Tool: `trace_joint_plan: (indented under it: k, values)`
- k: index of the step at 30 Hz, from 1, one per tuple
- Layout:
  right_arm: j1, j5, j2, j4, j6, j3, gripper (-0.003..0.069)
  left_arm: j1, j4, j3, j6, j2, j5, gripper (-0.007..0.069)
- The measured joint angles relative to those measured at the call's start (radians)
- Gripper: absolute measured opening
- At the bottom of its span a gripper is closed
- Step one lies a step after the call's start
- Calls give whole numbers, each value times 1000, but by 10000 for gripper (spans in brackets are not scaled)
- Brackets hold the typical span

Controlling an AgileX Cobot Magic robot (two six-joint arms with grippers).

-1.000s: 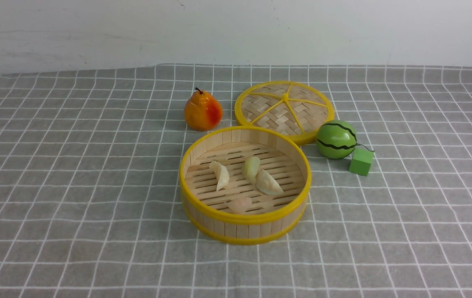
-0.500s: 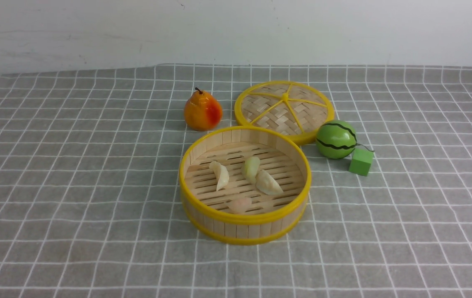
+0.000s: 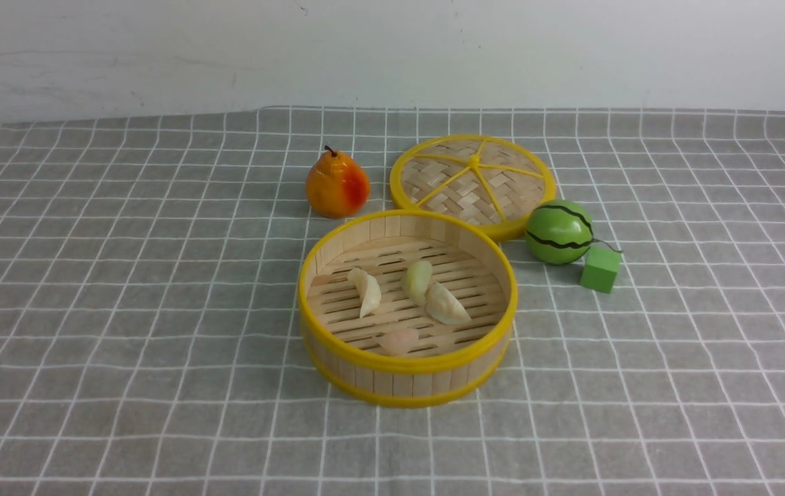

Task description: Put the dumplings into the steamer on the table with the grey tablecloth.

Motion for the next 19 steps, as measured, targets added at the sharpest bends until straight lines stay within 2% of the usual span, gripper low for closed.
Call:
trace_joint_plan:
  k: [19]
  values:
    - [0,0,0,0,0,0,115,0,0,0,0,0,0,-13]
